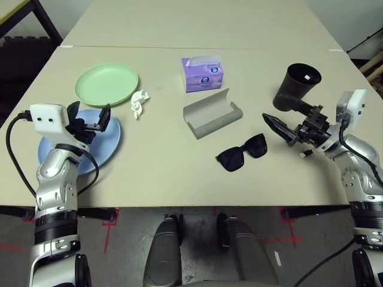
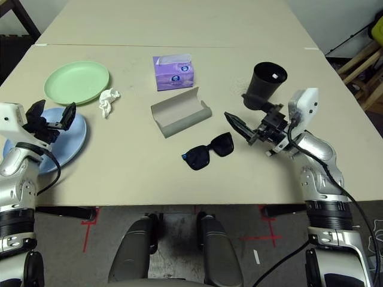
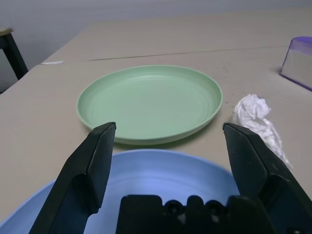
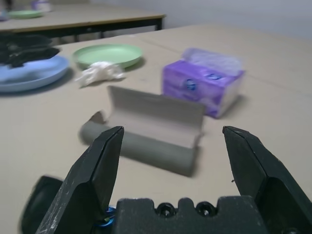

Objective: Organize and tidy the items on the table.

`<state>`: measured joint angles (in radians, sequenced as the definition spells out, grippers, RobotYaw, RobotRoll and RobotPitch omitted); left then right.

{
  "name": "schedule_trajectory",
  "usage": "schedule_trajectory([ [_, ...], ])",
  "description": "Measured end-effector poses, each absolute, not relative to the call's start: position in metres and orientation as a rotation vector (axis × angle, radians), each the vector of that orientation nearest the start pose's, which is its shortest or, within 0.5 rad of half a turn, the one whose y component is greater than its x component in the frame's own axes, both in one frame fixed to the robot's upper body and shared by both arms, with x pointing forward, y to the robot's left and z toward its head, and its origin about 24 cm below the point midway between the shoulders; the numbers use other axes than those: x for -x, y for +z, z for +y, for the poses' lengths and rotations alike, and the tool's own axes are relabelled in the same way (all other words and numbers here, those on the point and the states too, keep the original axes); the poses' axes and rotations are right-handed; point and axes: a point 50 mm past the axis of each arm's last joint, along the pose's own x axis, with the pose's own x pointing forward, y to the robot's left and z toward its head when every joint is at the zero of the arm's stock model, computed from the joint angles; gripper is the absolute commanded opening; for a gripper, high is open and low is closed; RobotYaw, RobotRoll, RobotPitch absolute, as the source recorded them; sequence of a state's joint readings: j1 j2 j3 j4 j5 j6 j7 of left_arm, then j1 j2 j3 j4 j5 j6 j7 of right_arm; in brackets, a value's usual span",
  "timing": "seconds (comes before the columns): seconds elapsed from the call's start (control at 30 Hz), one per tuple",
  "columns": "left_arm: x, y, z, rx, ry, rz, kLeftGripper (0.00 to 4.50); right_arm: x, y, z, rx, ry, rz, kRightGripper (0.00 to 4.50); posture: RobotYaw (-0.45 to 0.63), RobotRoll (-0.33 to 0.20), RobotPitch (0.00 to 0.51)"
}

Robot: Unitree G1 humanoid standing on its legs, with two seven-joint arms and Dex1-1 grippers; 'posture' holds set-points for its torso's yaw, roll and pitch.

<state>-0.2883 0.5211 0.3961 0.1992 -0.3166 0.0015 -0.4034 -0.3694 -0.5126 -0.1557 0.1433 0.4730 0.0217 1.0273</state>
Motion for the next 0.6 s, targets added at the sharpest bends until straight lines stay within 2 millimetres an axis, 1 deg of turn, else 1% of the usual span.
schedule_trajectory([
  [0.17, -0.283, 0.150, 0.307, -0.164, -0.028, -0.240, 4.50, -0.292, 0.150, -0.210, 0.164, 1.046, -0.221, 4.48, 0.20, 0.000, 0.191],
  [0.33, -0.280, 0.150, 0.306, -0.174, -0.036, -0.234, 4.50, -0.293, 0.152, -0.202, 0.179, 1.134, -0.208, 4.48, 0.22, 0.000, 0.193],
  [0.5, -0.274, 0.147, 0.310, -0.205, -0.055, -0.208, 4.50, -0.294, 0.153, -0.202, 0.193, 1.152, -0.213, 4.48, 0.23, 0.000, 0.191],
  [0.6, -0.274, 0.151, 0.312, -0.235, -0.087, -0.203, 4.50, -0.295, 0.152, -0.201, 0.198, 1.153, -0.211, 4.48, 0.24, 0.000, 0.191],
])
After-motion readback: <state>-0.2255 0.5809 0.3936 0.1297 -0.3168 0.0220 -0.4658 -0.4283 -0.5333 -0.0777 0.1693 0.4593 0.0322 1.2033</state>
